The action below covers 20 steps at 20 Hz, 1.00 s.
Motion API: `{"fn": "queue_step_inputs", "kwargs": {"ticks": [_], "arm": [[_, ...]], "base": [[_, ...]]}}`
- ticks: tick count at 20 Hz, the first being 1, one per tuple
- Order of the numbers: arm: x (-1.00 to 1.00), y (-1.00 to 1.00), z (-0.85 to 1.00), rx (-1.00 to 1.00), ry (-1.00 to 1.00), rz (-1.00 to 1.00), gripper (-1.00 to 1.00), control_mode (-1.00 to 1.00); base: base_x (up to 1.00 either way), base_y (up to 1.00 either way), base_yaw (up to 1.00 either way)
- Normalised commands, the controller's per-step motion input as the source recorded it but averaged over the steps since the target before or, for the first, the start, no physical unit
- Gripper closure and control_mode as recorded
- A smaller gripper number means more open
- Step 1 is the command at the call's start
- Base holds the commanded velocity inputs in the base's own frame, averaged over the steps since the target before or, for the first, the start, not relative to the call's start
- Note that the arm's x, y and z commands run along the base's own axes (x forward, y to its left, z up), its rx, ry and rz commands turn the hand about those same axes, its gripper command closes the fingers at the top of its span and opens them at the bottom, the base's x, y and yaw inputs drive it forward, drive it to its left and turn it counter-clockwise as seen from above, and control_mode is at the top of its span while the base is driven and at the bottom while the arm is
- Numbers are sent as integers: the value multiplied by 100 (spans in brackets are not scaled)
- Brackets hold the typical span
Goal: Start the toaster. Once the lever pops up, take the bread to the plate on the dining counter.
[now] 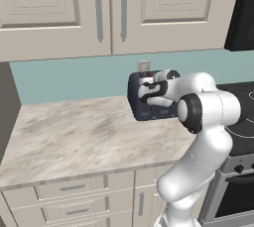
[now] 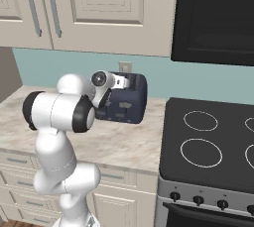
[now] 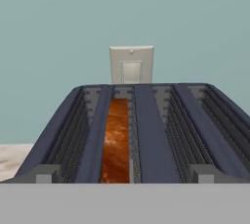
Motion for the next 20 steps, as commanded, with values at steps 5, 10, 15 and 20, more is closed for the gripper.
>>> {"fn": "queue_step_inputs", "kwargs": {"ticks": [5, 10, 15, 20], "arm": [[3, 0, -1, 0, 0, 0, -100, -100], [0, 0, -1, 0, 0, 0, -100, -100], [0, 0, 0, 0, 0, 0, -100, -100], [0, 0, -1, 0, 0, 0, -100, -100]], "base": [[0, 0, 0], [0, 0, 0], [0, 0, 0], [0, 0, 0]]}}
